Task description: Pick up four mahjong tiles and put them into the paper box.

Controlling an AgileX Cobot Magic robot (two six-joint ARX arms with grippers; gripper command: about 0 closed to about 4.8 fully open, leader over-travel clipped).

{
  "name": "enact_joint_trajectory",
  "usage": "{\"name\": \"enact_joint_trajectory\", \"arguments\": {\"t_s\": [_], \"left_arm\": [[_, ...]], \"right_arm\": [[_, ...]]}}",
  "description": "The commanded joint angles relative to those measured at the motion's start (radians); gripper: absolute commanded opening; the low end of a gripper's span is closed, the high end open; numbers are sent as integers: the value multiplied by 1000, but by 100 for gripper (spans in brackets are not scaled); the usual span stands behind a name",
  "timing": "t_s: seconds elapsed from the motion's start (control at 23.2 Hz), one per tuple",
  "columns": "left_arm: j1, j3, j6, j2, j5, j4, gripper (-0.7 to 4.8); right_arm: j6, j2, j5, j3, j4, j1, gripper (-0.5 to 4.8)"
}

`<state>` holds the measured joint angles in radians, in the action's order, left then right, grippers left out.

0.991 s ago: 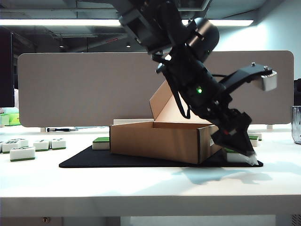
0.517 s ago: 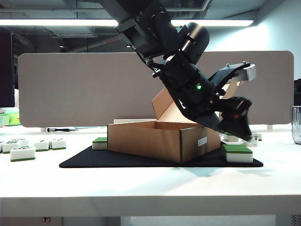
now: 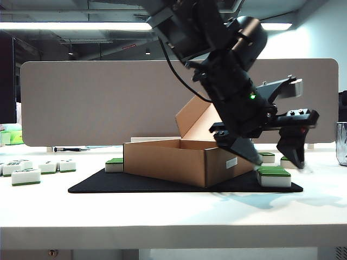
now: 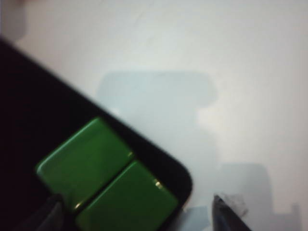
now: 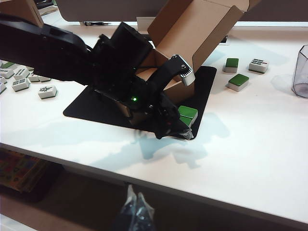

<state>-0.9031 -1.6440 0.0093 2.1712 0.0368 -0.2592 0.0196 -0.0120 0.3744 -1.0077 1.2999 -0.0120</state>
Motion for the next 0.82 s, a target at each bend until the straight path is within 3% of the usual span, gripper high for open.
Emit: {"name": "enact_joint_trajectory", "arguments": {"t_s": [0.04,0.13,0.26,0.47,0.6,0.82], "left_arm": [[-13,-39,-133,-4,-109,-84,394],[-19,-54,-285,-4,-130,-84,394],[-19,-54,-381,-3,-129,-97,394],[-21,-53,-430,3,-130,-128,385],[-23,-53,-456,5,-129,-124,308],[-40,-53,-451,17,-130,-113,308]], "right_arm": [[-2,12,-2,-3,-10,0,-1],[-2,12,-2,-3,-10,0,-1],[-2,12,-2,-3,-10,0,-1],[-2,12,-2,-3,-10,0,-1],[-2,12,-2,-3,-10,0,-1],[-2,12,-2,-3,-10,0,-1]]}}
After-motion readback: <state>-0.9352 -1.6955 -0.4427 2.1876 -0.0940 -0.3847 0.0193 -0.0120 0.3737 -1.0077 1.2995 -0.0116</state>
